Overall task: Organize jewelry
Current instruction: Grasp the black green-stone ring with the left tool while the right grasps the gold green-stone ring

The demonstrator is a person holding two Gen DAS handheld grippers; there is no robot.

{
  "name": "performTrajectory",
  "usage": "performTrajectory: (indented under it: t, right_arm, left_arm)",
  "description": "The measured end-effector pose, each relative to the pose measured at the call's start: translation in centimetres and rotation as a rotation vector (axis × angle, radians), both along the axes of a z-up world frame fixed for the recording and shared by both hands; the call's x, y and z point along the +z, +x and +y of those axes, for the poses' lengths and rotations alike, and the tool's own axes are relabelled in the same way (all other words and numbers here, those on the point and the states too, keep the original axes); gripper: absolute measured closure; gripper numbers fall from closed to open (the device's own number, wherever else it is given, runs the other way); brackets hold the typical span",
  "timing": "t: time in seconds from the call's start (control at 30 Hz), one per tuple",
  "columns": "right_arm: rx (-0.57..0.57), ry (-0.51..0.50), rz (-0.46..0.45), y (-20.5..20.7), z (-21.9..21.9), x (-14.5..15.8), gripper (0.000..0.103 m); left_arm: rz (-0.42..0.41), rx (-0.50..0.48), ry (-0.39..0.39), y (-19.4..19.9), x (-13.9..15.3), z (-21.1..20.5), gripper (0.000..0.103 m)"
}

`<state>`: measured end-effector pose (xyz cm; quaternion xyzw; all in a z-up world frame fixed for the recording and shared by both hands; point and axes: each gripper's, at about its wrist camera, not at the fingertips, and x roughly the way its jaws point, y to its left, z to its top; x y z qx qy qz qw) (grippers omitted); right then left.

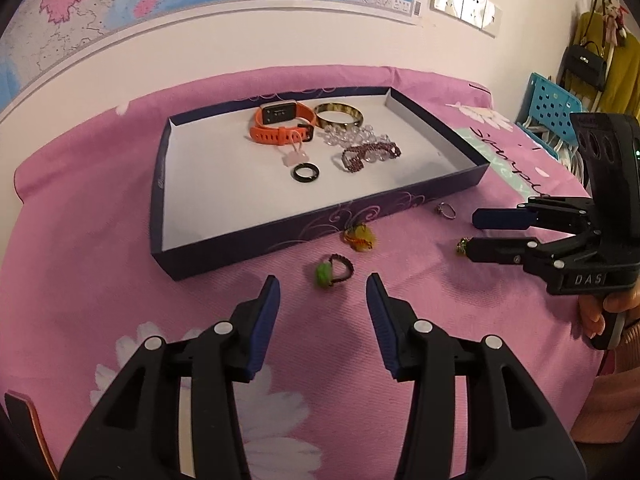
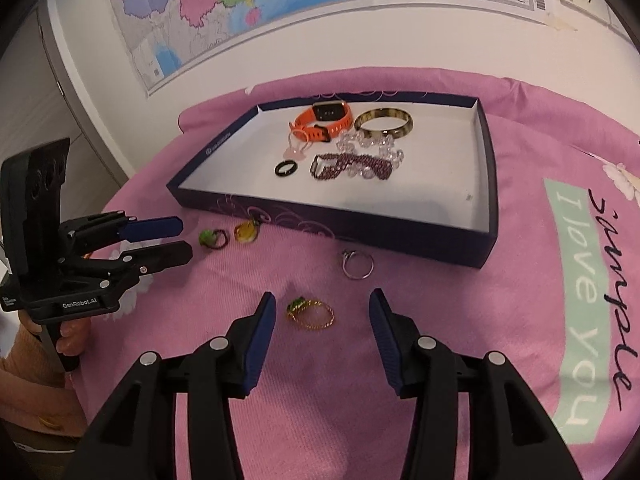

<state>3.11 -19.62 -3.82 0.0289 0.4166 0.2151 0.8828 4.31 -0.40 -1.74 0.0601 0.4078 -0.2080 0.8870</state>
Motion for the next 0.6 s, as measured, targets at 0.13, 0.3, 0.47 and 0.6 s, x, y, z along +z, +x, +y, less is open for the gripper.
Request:
performTrajectory:
  t: [0.13,0.3,0.47,0.6]
  right_arm:
    - [-0.001,-0.028,-0.012,-0.2,0.4,-0.1,0.055]
    - [0.003,-0.059,-0.021,-0.3,0.9,-0.1,0.053]
    - [0.021,-0.089,-0.026,-0.4,1.7,-0.2,0.050]
    - [0.024,-0.098,-0.026,-0.4,1.9,-0.3,0.049]
  left_arm:
    - [0.011,0.000,-0.001,0.2,-0.3,-0.4,0.059]
    - [0.023,0.005,0.005,0.6,-0.6,-0.8,0.059]
    - [0.034,0.012,0.001,1.1,-1.0,-1.0,0.059]
    - [0.036,0.013,-0.005,1.5,-1.0,-1.4,0.060]
